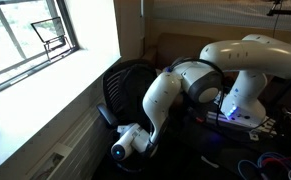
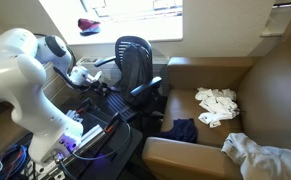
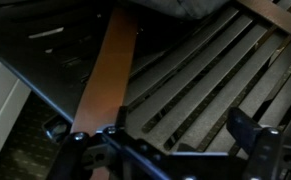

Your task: Take the belt off the seat and put it on the back of the chair

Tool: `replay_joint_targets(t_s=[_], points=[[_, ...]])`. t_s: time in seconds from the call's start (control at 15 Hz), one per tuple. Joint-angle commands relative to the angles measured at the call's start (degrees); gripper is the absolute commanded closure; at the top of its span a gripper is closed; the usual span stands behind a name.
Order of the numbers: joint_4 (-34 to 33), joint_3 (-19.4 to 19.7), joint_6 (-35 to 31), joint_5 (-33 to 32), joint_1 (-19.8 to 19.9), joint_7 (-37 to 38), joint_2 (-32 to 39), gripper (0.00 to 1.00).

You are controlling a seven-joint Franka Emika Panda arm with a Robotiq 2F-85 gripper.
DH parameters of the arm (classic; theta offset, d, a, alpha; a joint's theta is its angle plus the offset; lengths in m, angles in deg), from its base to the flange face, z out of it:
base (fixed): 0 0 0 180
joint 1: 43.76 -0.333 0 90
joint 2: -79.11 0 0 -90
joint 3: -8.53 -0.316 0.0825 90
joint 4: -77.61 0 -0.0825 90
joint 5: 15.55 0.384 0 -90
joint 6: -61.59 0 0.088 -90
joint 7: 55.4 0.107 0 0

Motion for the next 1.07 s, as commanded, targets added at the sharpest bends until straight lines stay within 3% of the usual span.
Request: replay_joint_targets(t_s=[0.0,0.33,0.6,0.87,0.93,1.0], points=[[-2.53,1.39,5.76,-5.2,-4.72,7.99,-0.05,0.0],[-1.41,-1.13,10.14,-10.81,-8.48,15.4,-0.32,0.0],[-2.32,-2.32,10.25,-10.65,-7.62,14.19,-0.31,0.0],[-1.06,-1.22,-2.56,-18.08,-6.17,12.49,-0.34,0.0],[4.97,1.47,-8.94,-19.59,-3.93,10.24,-5.33,0.0],[5.69,1.4,-12.58,-23.44,-2.2,10.39,-5.59,0.0]])
